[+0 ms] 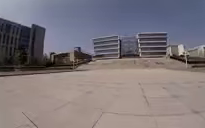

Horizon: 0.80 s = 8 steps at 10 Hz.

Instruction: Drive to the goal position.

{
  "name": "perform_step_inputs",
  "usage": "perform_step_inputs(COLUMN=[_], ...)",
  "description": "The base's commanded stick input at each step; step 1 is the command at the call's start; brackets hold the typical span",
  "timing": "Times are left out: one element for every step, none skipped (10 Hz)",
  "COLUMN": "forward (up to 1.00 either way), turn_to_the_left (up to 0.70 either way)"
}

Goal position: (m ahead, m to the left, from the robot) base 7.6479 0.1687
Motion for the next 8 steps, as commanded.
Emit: perform_step_inputs(forward=[0.70,0.70,0.70,0.70,0.70,0.70,0.70,0.70], turn_to_the_left=[0.00,0.00,0.00,0.00,0.00,0.00,0.00,0.00])
